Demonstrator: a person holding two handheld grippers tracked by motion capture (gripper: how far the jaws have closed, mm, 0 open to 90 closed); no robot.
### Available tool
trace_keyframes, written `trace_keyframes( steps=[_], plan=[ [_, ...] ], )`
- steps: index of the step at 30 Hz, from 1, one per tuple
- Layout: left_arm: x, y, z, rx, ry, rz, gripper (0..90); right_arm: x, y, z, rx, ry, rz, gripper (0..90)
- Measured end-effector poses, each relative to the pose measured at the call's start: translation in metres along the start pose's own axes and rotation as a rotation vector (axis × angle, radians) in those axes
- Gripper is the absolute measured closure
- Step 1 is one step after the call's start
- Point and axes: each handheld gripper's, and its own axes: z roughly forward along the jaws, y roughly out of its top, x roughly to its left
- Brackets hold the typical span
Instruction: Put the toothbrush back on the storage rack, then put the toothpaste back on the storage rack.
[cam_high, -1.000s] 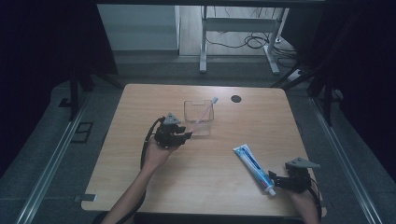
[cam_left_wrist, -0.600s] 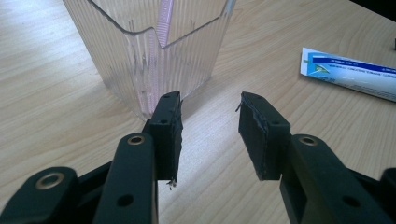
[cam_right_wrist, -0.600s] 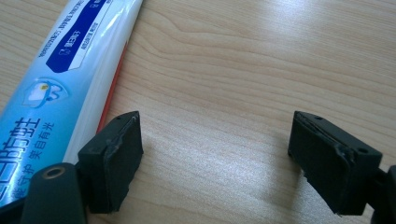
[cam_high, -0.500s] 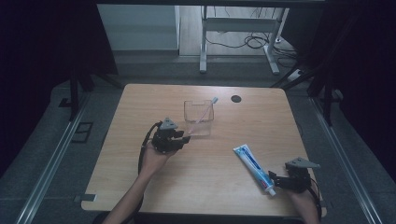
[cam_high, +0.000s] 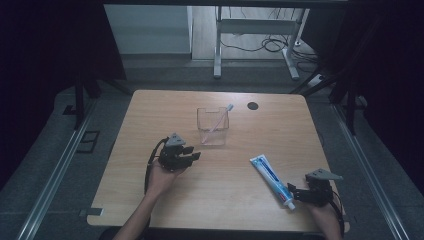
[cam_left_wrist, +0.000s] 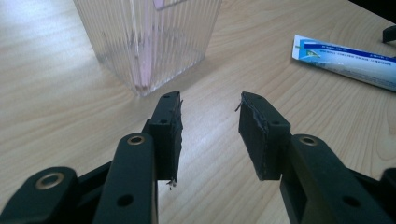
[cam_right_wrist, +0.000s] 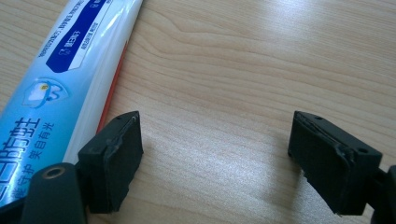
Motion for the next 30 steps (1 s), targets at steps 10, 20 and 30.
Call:
trace_keyframes(
  steps=[10, 20, 30],
  plan=[
    [0.004, -0.022, -0.002, 0.004, -0.010, -0.031, 58.5, 0.000, 0.000, 0.000, 0.000, 0.000, 0.000, 17.4],
    [-0.001, -0.036, -0.004, 0.032, 0.028, 0.008, 56.6, 0.000, 0.000, 0.000, 0.000, 0.000, 0.000, 17.4],
    [-0.008, -0.050, 0.000, 0.093, 0.091, 0.067, 42.9, 0.000, 0.000, 0.000, 0.000, 0.004, 0.002, 17.4]
  ],
)
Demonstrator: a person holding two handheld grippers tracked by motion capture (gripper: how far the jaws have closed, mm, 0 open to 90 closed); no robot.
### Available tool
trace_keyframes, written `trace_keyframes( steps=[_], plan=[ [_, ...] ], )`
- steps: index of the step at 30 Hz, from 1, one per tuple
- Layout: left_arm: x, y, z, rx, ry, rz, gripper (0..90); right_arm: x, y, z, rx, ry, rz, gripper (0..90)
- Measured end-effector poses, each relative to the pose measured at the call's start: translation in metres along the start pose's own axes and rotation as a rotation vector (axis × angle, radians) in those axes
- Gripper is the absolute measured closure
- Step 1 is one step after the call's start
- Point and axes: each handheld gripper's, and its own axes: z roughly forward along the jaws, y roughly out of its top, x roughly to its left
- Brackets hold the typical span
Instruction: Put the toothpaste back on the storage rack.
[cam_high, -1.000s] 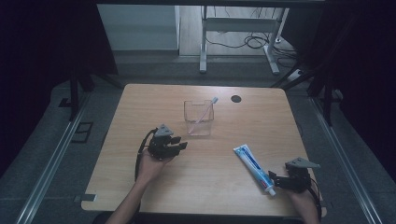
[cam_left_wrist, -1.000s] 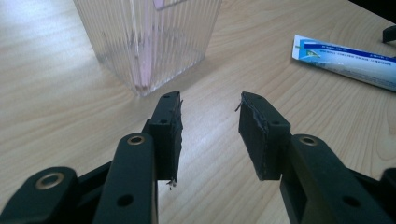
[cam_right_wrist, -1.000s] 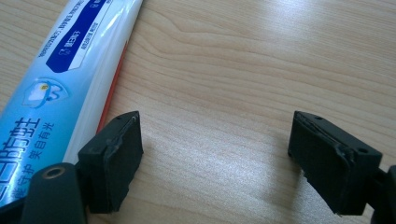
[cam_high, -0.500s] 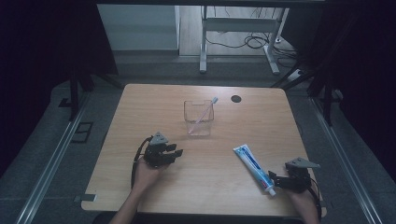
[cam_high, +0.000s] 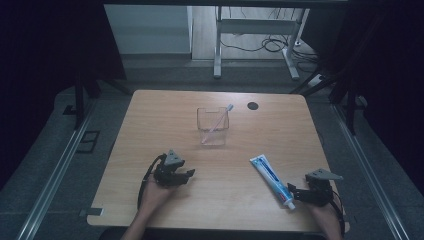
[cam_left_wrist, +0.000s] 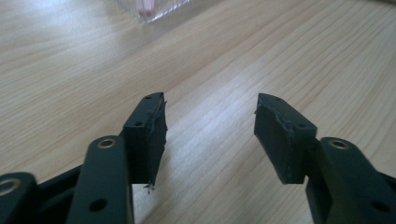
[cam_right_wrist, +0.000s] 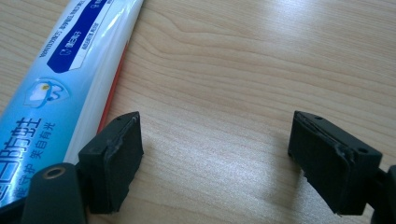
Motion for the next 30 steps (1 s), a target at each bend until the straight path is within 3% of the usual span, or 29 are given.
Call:
trace_keyframes(
  steps=[7, 10, 15, 18, 21, 30],
  plan=[
    [-0.003, -0.005, 0.005, 0.036, 0.039, 0.028, 39.8, -0.001, 0.000, -0.001, -0.002, 0.021, -0.006, 18.0],
    [-0.002, -0.007, 0.008, 0.059, 0.030, 0.031, 38.5, -0.002, 0.000, -0.002, 0.001, 0.036, 0.007, 19.4],
    [-0.001, -0.010, 0.009, 0.042, 0.012, 0.021, 36.2, -0.003, 0.002, -0.005, 0.012, 0.058, 0.010, 21.0],
    [-0.002, -0.010, 0.010, 0.052, 0.015, 0.031, 25.5, -0.001, 0.005, -0.008, 0.016, 0.068, 0.006, 21.1],
    [0.000, -0.009, 0.012, 0.070, 0.046, -0.009, 12.7, 0.001, 0.008, -0.012, 0.025, 0.073, 0.003, 20.6],
    [-0.001, -0.009, 0.012, 0.072, 0.057, -0.011, 13.0, 0.005, 0.018, -0.025, 0.037, 0.094, 0.037, 16.6]
  ],
)
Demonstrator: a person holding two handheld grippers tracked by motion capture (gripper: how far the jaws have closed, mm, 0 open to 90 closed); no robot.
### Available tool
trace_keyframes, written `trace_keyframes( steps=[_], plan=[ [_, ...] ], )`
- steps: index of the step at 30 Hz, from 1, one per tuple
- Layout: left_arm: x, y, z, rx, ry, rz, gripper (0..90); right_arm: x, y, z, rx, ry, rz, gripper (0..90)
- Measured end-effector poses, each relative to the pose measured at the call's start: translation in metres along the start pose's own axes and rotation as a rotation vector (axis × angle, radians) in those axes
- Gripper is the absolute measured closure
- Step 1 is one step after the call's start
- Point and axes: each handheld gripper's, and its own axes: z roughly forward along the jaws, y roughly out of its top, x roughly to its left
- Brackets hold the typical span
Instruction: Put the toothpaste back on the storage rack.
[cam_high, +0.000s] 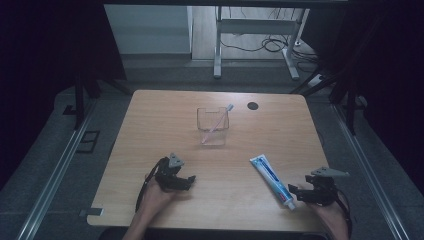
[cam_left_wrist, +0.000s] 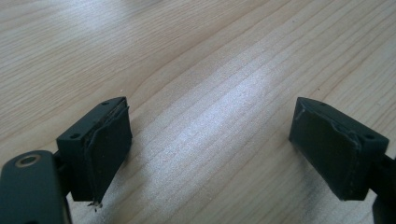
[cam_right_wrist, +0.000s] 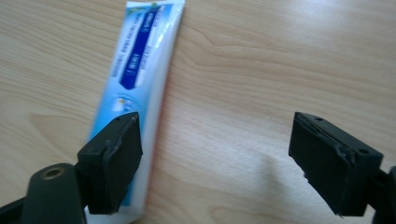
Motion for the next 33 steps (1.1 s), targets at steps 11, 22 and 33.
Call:
trace_keyframes(
  steps=[11, 22, 33],
  plan=[
    [-0.003, 0.000, 0.000, -0.001, 0.021, -0.022, 12.8, 0.017, 0.008, -0.014, -0.016, 0.059, -0.004, 25.6],
    [-0.003, -0.001, 0.000, -0.001, 0.021, -0.022, 12.9, 0.049, 0.020, -0.018, -0.018, 0.145, -0.132, 49.0],
    [-0.003, -0.001, -0.001, -0.001, 0.024, -0.027, 13.1, 0.081, 0.017, 0.006, 0.090, 0.210, -0.232, 69.0]
  ],
)
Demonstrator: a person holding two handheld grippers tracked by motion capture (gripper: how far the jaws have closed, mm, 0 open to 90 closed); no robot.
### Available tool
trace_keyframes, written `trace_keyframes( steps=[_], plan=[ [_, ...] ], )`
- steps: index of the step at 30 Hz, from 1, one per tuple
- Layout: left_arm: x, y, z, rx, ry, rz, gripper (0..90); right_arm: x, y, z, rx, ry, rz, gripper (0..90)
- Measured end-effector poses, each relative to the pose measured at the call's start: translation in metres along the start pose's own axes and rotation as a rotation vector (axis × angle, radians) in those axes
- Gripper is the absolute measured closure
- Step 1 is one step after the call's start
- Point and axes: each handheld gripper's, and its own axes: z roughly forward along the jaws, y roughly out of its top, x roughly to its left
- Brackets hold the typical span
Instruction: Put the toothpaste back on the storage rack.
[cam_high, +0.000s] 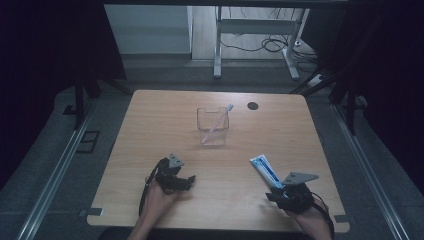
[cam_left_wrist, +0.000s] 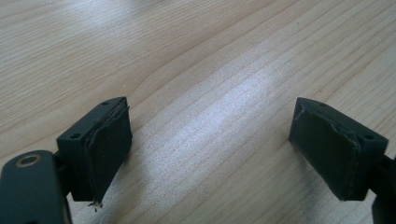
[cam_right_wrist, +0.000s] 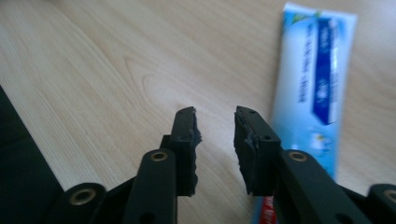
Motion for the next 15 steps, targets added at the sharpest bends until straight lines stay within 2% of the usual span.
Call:
trace_keyframes(
  steps=[6, 9, 11, 15],
  plan=[
    [0.000, 0.000, 0.000, 0.003, 0.001, 0.000, 13.2, -0.002, -0.006, 0.011, 0.055, -0.026, -0.002, 71.0],
    [0.000, 0.000, 0.000, 0.002, 0.002, -0.001, 13.2, -0.007, -0.009, 0.012, 0.056, -0.038, 0.009, 71.8],
    [0.000, 0.000, 0.000, 0.002, 0.002, -0.002, 13.1, -0.009, -0.010, 0.011, 0.048, -0.025, 0.020, 72.2],
    [-0.001, 0.000, -0.001, 0.003, 0.007, -0.002, 13.1, -0.013, -0.009, 0.010, 0.051, -0.035, 0.014, 72.2]
  ],
)
